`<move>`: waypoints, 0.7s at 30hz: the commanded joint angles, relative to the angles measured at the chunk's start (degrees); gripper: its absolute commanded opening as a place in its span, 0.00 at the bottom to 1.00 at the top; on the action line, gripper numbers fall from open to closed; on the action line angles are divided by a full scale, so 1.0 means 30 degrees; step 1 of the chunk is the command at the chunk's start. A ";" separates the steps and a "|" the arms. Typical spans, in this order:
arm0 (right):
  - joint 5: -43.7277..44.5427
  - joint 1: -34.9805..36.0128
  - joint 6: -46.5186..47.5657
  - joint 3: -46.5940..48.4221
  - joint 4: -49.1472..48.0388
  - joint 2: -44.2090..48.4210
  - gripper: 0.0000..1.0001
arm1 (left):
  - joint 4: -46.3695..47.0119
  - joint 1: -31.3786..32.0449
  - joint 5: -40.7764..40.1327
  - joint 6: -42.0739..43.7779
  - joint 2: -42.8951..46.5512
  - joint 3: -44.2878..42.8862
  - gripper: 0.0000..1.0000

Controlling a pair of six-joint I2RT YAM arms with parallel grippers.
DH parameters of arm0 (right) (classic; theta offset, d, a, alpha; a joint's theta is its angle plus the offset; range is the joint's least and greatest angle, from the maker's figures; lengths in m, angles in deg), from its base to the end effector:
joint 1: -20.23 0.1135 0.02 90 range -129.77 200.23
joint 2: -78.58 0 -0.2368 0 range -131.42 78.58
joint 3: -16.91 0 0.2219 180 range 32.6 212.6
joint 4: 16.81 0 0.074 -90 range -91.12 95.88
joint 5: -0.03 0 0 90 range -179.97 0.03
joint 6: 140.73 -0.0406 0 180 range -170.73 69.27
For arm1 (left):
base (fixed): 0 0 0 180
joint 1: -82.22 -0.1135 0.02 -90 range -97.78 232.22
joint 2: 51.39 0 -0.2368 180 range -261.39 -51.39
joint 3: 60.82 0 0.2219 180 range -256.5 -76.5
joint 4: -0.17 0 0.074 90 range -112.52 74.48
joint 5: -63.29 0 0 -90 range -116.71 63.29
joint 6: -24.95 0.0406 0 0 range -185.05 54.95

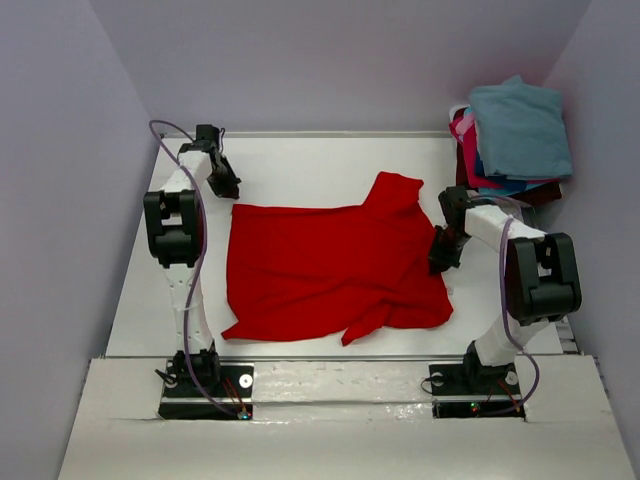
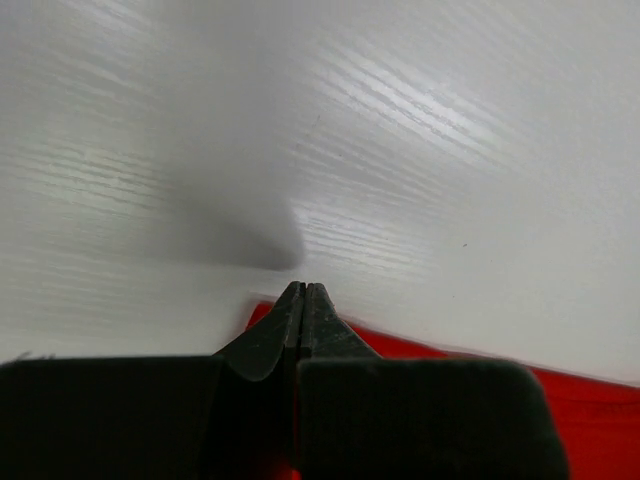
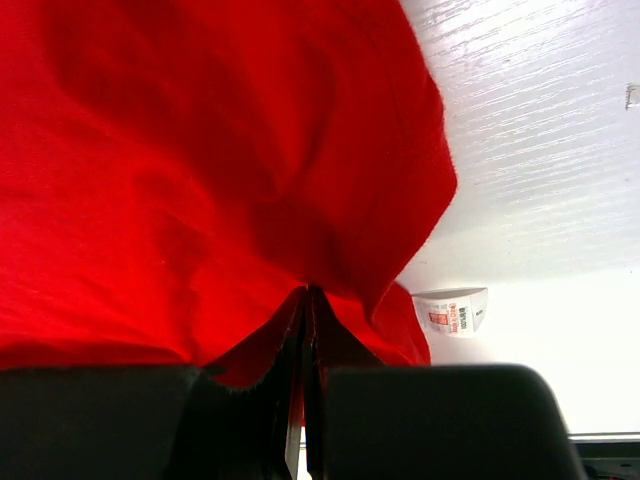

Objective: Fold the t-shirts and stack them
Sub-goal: Flatten the tshirt out

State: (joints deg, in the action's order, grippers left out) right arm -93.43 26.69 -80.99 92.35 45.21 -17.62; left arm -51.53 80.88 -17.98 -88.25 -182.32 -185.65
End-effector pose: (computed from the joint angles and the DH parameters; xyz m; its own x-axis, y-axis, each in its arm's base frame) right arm 0.2655 0.0325 0.1566 -0.9118 0.4030 -0.0784 0.3932 0.9122 0.1150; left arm 0.4566 0.0045 0.1722 -0.8003 -0.4082 -0.4392 -0.2802 0.9022 -0.3280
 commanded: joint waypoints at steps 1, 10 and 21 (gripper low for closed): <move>0.0012 0.0191 0.0009 -0.0052 -0.0413 0.0046 0.07 | -0.0713 -0.0226 -0.0362 0.0409 0.0166 -0.0364 0.06; -0.0164 0.0191 -0.0137 -0.0316 -0.0793 -0.0275 0.07 | 0.0635 -0.0226 -0.1270 0.0322 0.3211 0.3796 0.44; -0.0134 0.0542 -0.0167 -0.0081 -0.0822 -0.0627 0.07 | 0.1134 -0.0226 -0.0685 0.0585 0.4035 0.4711 0.47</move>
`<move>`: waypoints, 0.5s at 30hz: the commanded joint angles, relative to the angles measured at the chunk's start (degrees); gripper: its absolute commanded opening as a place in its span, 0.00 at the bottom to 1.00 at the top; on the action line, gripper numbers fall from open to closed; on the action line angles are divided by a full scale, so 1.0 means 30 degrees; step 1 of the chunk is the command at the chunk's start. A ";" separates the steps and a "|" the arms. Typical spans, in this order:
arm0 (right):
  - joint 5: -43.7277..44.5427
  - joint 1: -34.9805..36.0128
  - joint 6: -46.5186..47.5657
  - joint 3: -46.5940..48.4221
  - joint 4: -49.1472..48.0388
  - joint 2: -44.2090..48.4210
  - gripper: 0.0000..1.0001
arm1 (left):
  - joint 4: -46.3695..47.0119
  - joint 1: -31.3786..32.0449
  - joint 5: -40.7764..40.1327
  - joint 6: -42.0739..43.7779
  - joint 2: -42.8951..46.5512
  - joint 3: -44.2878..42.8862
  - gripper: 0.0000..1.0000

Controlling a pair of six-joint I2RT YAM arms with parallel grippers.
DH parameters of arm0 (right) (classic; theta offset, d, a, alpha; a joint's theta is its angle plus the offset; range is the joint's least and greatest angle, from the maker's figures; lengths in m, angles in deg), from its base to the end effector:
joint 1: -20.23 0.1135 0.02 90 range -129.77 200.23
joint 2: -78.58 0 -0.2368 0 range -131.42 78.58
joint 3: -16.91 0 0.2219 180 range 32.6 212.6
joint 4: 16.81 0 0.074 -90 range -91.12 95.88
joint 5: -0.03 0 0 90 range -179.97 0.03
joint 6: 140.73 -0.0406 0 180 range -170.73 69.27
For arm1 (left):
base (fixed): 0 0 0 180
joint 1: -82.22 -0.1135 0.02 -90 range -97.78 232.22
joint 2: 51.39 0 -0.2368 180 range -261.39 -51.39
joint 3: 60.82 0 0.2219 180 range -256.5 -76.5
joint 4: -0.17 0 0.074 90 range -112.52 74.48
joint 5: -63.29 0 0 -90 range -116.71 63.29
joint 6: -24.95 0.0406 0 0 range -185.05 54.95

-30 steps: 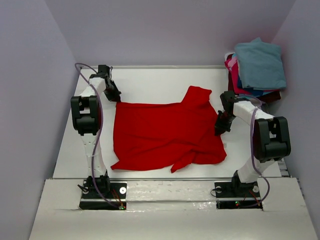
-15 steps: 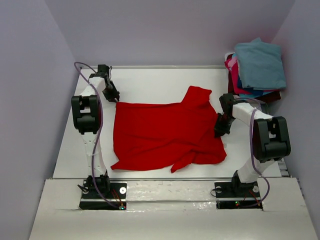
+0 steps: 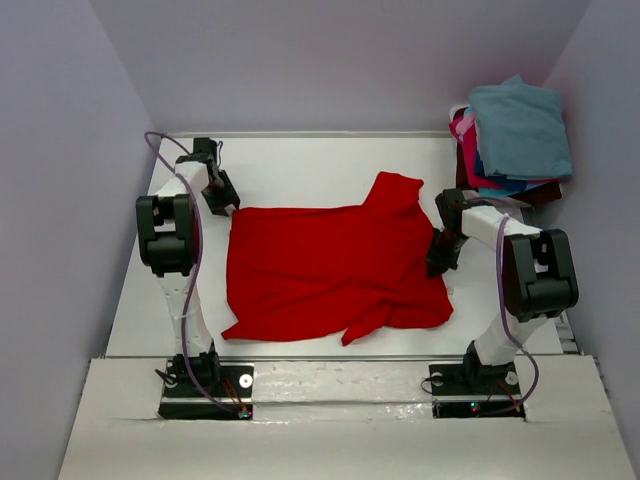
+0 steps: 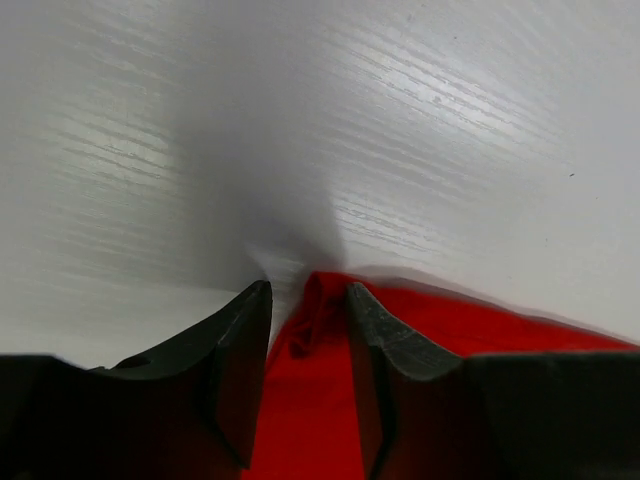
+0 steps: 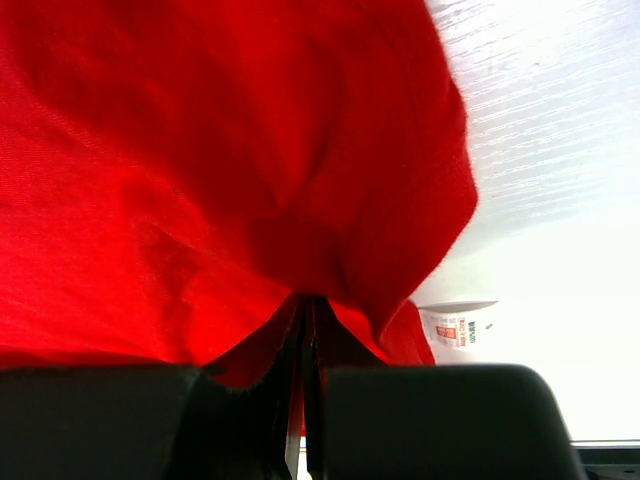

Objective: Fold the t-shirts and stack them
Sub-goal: Flatten the tshirt out

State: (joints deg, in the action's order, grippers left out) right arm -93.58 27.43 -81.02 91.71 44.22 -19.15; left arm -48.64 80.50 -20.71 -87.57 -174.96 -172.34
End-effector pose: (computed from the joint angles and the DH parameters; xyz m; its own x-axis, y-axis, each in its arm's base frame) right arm 0.2658 0.0362 0.1478 -0.9183 0.3914 -0.0593 0.3839 0.9171 0.1071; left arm 0.4236 0.0085 0.1646 -0.8145 -0.4055 -0.4148 -0.3150 0.9096 -0.2708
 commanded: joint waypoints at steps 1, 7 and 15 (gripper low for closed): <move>-0.0054 0.0295 -0.0160 0.0130 -0.0495 -0.0147 0.07 | 0.0201 -0.0102 0.0285 0.0388 0.1638 0.0274 0.48; -0.0054 0.0470 -0.0189 0.0393 -0.0465 -0.0381 0.07 | 0.0435 -0.0102 0.0665 0.0477 0.2311 0.0595 0.57; -0.0142 0.0470 -0.0277 0.0364 -0.0612 -0.0674 0.07 | 0.0729 -0.0102 0.1017 0.0535 0.3279 0.1680 0.61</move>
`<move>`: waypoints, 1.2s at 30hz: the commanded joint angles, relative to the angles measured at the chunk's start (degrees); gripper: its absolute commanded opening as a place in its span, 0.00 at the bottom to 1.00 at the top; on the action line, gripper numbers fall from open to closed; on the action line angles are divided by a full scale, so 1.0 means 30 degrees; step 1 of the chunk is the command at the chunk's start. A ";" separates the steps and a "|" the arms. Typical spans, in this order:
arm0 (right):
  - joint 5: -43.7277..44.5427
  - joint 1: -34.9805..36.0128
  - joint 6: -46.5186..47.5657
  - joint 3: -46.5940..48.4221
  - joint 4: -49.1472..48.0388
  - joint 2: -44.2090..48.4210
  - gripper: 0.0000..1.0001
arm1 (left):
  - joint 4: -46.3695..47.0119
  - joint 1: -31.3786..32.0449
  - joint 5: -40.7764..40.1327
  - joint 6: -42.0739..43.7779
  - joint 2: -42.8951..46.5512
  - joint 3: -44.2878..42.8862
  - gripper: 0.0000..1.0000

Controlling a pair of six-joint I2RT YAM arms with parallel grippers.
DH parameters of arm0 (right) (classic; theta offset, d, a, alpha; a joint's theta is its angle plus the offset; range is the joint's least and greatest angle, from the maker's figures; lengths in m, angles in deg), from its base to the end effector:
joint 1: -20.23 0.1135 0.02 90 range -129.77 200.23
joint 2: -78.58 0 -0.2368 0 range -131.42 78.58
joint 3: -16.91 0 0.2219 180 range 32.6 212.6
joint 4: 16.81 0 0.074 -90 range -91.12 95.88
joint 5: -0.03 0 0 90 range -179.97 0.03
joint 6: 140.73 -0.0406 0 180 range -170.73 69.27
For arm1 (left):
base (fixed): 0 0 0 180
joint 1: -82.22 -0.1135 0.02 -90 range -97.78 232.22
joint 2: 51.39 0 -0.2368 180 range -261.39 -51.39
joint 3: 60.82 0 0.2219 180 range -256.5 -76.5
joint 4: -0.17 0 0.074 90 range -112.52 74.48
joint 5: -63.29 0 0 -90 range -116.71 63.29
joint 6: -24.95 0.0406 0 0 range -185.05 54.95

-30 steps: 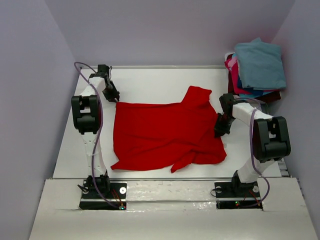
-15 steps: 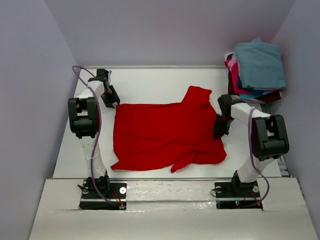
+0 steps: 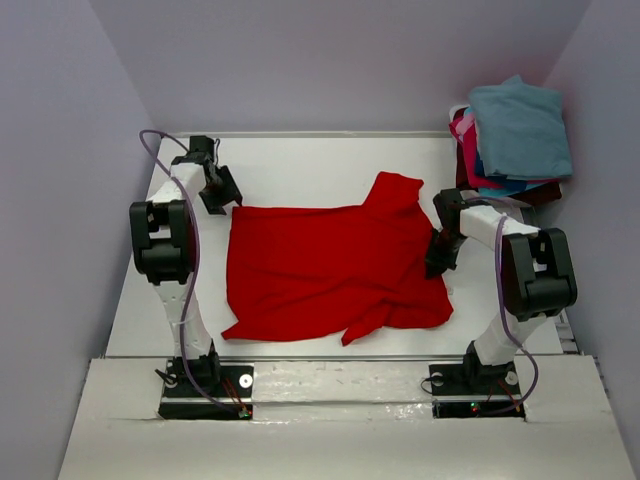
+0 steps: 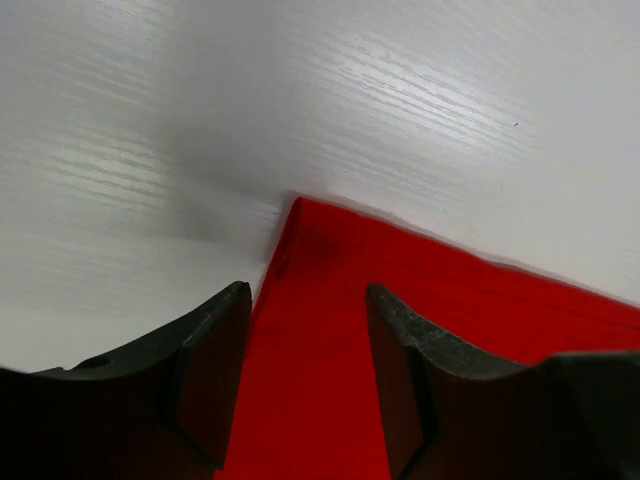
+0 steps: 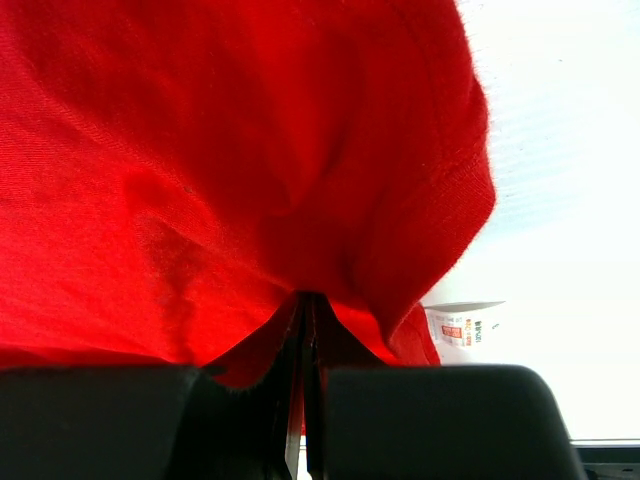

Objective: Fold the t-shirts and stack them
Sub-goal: Flatten the tshirt out

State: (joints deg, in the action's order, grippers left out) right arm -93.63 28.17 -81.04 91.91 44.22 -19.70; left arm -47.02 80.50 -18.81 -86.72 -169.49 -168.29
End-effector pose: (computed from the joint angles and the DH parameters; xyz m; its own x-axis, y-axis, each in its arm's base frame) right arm 0.2663 0.0398 0.1462 -0.9236 0.3797 -0.0535 0.3730 0.9219 0.1049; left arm 0.4104 0.0067 0.1848 -0.8022 -0.3900 -0.4520 -0.2720 0.9128 -0.3048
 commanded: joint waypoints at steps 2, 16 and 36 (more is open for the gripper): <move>-0.0098 0.0399 -0.0240 0.0328 -0.0641 -0.0580 0.07 | 0.0131 -0.0102 0.0587 0.0251 0.1487 0.0449 0.60; -0.0069 0.0399 -0.0270 0.0299 -0.0700 -0.0755 0.07 | 0.0190 -0.0102 0.0589 0.0280 0.0755 0.0274 0.43; -0.0039 0.0399 -0.0240 0.0357 -0.0583 -0.0756 0.07 | 0.0395 -0.0102 0.0442 0.0368 -0.0651 0.0069 0.43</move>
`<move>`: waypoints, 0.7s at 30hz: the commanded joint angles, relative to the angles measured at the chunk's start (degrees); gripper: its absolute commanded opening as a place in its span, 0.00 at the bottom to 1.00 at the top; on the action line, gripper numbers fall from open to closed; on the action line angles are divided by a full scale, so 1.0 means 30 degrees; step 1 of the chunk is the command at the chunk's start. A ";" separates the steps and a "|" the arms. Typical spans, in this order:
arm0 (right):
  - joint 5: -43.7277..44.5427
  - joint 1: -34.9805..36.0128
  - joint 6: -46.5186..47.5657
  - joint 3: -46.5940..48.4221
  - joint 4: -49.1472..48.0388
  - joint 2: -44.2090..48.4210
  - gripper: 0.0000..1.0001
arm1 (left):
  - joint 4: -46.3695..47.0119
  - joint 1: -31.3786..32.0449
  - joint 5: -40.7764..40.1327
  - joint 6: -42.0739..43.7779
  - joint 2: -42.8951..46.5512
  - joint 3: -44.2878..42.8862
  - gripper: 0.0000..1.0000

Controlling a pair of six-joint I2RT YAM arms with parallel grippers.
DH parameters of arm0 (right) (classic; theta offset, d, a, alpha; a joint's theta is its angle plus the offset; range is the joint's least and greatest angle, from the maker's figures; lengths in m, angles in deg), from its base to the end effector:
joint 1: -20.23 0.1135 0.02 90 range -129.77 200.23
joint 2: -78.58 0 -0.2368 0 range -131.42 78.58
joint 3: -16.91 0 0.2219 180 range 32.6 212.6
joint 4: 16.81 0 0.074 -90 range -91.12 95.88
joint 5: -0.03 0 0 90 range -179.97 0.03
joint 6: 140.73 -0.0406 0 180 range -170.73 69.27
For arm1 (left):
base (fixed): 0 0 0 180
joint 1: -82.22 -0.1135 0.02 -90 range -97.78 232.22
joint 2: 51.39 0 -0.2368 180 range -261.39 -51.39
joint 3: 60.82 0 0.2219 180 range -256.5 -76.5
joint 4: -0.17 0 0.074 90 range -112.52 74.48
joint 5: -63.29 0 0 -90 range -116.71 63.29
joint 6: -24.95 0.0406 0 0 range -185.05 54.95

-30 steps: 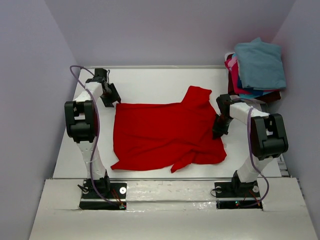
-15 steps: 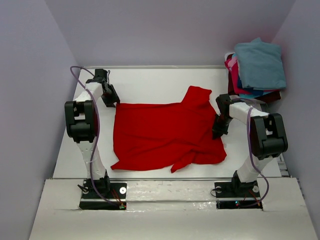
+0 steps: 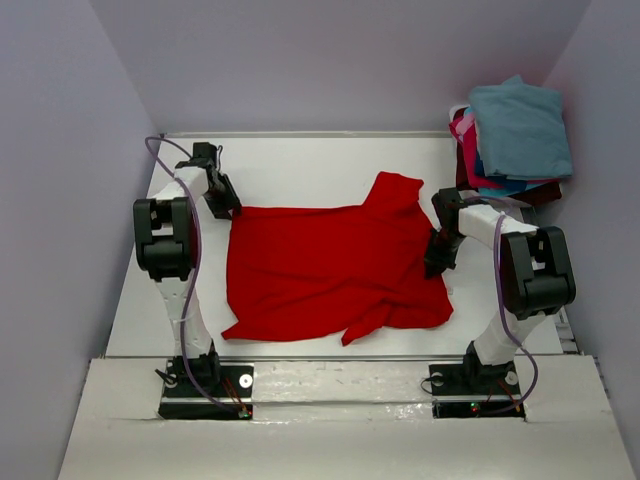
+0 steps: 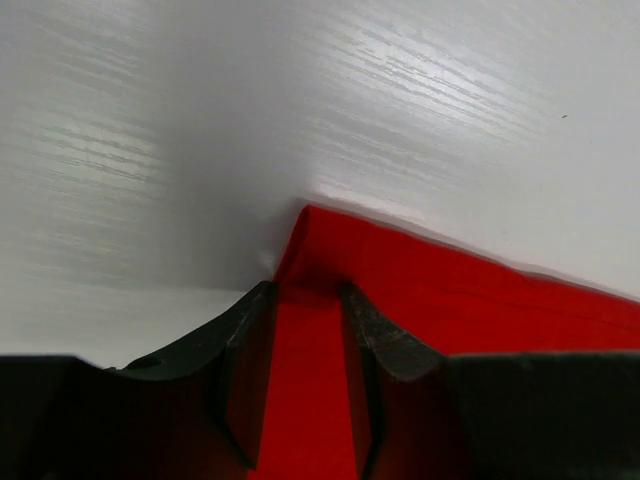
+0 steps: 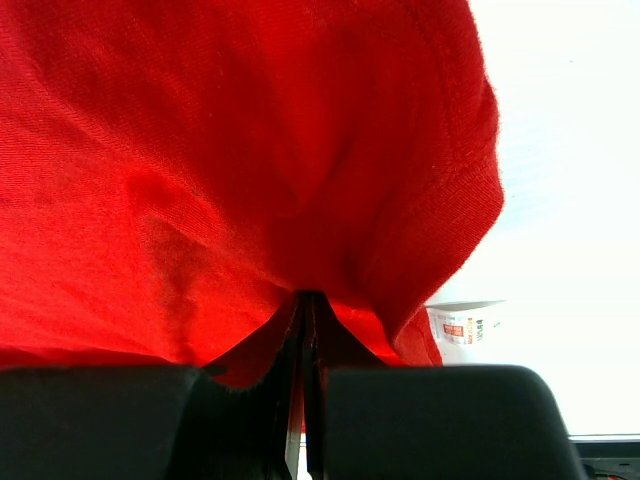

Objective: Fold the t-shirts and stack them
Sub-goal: Flatten the tshirt out

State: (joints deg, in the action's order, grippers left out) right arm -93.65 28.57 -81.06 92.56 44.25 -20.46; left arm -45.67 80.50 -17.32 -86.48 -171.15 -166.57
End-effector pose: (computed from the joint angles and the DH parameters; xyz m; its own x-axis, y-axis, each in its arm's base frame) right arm 0.2687 0.0420 0.1453 -0.9262 0.3735 -0.0512 0.3671 0.9244 0.1040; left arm 0.4101 0.0057 0.1667 -0.8237 -0.3854 -0.4160 -0.2671 0.9108 -0.3148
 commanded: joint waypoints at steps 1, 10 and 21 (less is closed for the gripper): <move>-0.0032 0.0267 -0.0233 0.0139 -0.0590 -0.0501 0.07 | -0.0057 -0.0102 -0.0024 0.0317 -0.0185 -0.0536 0.42; -0.0003 0.0267 -0.0233 0.0197 -0.0619 -0.0647 0.07 | -0.0028 -0.0102 -0.0024 0.0347 -0.0186 -0.0741 0.31; -0.0003 0.0267 -0.0174 0.0080 -0.0737 -0.0881 0.07 | -0.0379 -0.0102 -0.0082 0.0405 0.0166 -0.1648 0.12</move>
State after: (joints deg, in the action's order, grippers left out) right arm -93.65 28.57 -81.04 92.87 44.29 -20.90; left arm -45.89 80.46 -17.32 -85.89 -172.01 -167.94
